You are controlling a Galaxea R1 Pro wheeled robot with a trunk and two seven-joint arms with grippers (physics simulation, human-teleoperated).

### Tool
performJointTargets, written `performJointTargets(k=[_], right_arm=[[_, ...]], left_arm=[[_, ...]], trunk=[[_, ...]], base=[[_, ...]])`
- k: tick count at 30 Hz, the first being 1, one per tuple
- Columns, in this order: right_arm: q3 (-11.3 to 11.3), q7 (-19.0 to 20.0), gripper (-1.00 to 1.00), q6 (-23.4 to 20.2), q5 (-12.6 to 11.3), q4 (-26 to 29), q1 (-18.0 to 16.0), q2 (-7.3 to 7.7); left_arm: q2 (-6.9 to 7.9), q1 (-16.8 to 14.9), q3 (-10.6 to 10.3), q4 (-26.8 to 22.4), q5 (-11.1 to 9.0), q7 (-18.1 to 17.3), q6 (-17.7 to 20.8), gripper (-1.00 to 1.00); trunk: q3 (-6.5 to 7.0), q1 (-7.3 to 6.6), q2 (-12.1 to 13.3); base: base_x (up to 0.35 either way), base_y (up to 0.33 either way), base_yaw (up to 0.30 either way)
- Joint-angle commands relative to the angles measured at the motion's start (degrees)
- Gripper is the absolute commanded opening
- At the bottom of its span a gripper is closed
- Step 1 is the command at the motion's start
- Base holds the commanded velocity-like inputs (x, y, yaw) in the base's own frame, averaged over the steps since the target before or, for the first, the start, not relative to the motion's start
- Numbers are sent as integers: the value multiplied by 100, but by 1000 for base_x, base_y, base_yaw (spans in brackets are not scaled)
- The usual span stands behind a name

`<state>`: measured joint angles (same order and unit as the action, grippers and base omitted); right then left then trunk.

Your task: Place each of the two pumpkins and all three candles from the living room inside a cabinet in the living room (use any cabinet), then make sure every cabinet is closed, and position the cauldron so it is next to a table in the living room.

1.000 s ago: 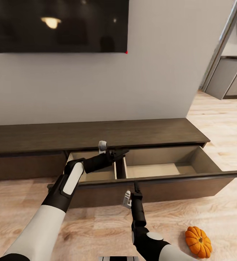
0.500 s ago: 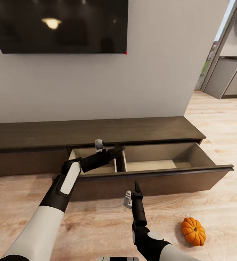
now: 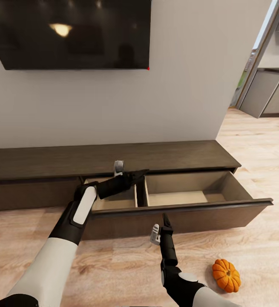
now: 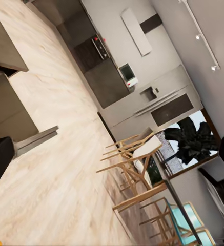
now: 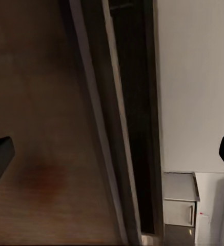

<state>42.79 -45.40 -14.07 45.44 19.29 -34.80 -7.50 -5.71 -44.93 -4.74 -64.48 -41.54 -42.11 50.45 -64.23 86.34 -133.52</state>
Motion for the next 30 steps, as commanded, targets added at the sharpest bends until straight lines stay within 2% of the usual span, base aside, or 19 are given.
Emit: performJointTargets(k=[1,4,5,6,9,12,15,18,20,24,27,28,30], right_arm=[[-12,8,100,4,-10,2,0,14],[-174,30,100,130,-22,4,0,35],[-316,40,100,252,-24,0,0,41],[-638,280,100,473,-29,-32,-1,78],[-729,454,100,496,-33,-32,2,168],[-1034,581,100,504,-34,-35,0,205],[-1534,1051,100,504,-31,-27,-1,259],[-1955,1562,100,509,-28,-9,0,346],[-2411,2039,100,511,-26,3,3,486],[-2512,2110,100,504,-26,-7,33,609],[-2519,2106,100,495,-26,-4,47,623],[-2527,2090,100,493,-26,5,52,610],[-2529,2088,100,493,-29,5,52,609]], left_arm=[[-2,-26,0,-14,5,76,9,100],[40,-66,8,-39,6,279,38,100],[67,-71,16,-40,9,324,62,100],[277,-73,9,25,14,454,290,100],[341,-64,-10,49,22,535,328,100],[458,-45,-22,63,23,563,339,100],[609,1,-30,140,23,570,342,100],[672,14,-28,400,23,569,342,100],[699,39,-79,728,24,564,337,100],[703,96,-459,1107,24,565,334,100],[685,104,-506,1207,24,564,328,100],[620,107,-526,1771,37,577,264,100],[616,107,-527,1884,75,580,252,100]], trunk=[[18,-22,42],[72,-88,162],[90,-110,202],[108,-132,242],[162,-198,363],[216,-264,483],[270,-330,603],[323,-396,724],[359,-440,804],[431,-527,964],[485,-593,1084],[503,-615,1125],[539,-659,1205]], base=[[0,0,0],[0,0,0],[0,0,0],[0,0,0],[0,0,0],[0,0,0],[0,0,0],[0,0,0],[0,0,0],[0,0,0],[0,0,0],[0,0,0],[0,0,0]])
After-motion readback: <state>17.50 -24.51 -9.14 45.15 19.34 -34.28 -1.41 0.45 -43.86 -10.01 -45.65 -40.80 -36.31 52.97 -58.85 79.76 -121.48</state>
